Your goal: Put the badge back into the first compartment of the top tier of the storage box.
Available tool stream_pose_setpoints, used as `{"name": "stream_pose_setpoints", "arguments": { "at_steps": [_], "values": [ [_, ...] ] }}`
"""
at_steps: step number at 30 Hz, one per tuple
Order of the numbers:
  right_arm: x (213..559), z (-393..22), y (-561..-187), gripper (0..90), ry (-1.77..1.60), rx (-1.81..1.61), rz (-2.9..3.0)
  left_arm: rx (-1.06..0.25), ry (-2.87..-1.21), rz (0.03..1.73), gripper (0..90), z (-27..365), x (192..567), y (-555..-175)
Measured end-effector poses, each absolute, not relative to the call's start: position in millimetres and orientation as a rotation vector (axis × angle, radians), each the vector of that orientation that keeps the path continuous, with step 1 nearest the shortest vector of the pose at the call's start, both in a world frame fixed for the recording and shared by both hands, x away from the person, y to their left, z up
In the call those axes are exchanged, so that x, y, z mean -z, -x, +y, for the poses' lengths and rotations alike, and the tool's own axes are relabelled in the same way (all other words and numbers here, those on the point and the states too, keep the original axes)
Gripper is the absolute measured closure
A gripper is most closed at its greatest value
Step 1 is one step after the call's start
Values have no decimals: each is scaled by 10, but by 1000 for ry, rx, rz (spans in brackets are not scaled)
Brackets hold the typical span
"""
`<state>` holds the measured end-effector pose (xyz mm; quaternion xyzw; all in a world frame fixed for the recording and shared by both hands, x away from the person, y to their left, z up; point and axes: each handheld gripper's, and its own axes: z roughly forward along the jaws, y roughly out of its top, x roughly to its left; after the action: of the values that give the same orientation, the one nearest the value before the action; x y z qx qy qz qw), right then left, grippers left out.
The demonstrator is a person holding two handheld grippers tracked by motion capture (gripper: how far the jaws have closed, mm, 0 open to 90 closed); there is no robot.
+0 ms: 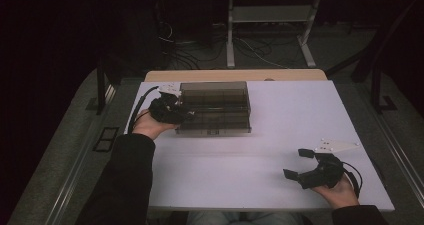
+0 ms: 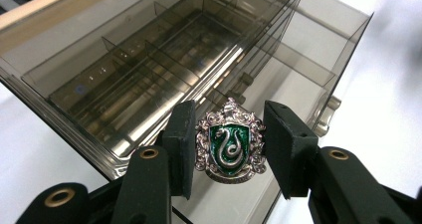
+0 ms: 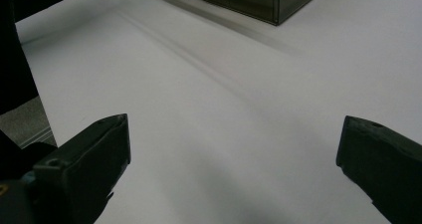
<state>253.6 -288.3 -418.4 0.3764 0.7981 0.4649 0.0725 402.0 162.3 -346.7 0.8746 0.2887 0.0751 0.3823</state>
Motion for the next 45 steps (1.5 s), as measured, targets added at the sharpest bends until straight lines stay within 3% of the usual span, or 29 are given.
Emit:
{"name": "stream_pose_setpoints", "arguments": {
  "at_steps": [29,45],
  "values": [
    [4188,-2885,-2535,3,-1134,-1392,2403,-167,-2332,753,560,1534,3637,-4071],
    [4189,-2880,-2536,3,-1136,-1391,2406,-117,-2200,763,440,1675,3460,-4003]
  ]
}}
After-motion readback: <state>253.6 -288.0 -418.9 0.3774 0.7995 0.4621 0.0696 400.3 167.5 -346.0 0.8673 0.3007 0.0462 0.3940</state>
